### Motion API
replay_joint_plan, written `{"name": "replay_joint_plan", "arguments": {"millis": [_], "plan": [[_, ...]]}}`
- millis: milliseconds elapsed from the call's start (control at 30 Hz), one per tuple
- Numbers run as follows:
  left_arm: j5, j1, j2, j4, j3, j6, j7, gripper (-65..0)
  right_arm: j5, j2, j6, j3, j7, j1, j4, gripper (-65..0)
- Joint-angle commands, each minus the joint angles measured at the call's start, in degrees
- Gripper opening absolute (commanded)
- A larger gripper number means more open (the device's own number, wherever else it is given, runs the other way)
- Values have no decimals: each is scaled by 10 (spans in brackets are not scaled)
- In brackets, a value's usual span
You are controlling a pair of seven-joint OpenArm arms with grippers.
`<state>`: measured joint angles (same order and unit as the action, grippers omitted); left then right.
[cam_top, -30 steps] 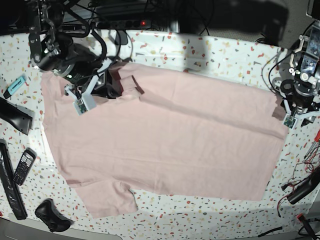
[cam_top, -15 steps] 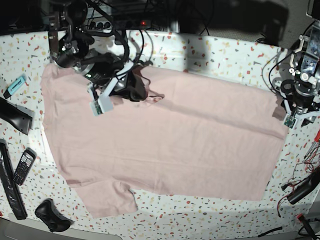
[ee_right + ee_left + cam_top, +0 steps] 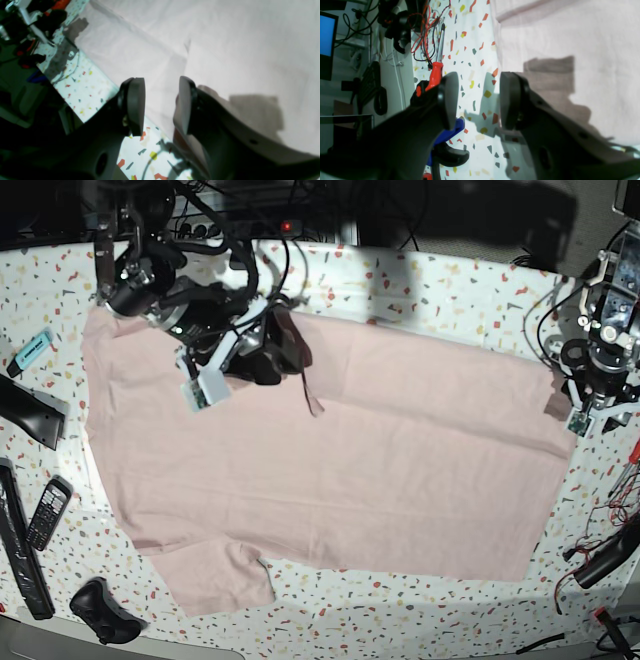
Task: Fold the T-shirt properly
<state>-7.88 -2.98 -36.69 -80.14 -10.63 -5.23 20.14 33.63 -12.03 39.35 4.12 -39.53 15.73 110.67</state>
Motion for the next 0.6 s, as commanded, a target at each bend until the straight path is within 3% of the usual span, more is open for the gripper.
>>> {"name": "replay_joint_plan", "arguments": {"millis": [0, 67, 167, 267, 333, 567], "plan": [[4, 8, -11, -10, 5, -8, -9, -407, 13, -2, 6, 10, 9, -5, 25, -442], [31, 8, -11, -10, 5, -8, -18, -460, 13, -2, 6, 30, -9, -5, 50, -491], [78, 8, -11, -13, 5, -8, -21, -642, 13, -2, 6, 66, -71, -5, 80, -626], [118, 7, -11, -23, 5, -8, -16, -650, 13, -2, 6, 102, -153, -3, 87, -650], [155, 7, -10, -29, 5, -7, -15, -650, 8, -2, 6, 124, -173, 6, 85, -650], [204, 7, 42, -28, 5, 54, -2, -650, -69, -2, 6, 183, -79, 37, 27, -650]]}}
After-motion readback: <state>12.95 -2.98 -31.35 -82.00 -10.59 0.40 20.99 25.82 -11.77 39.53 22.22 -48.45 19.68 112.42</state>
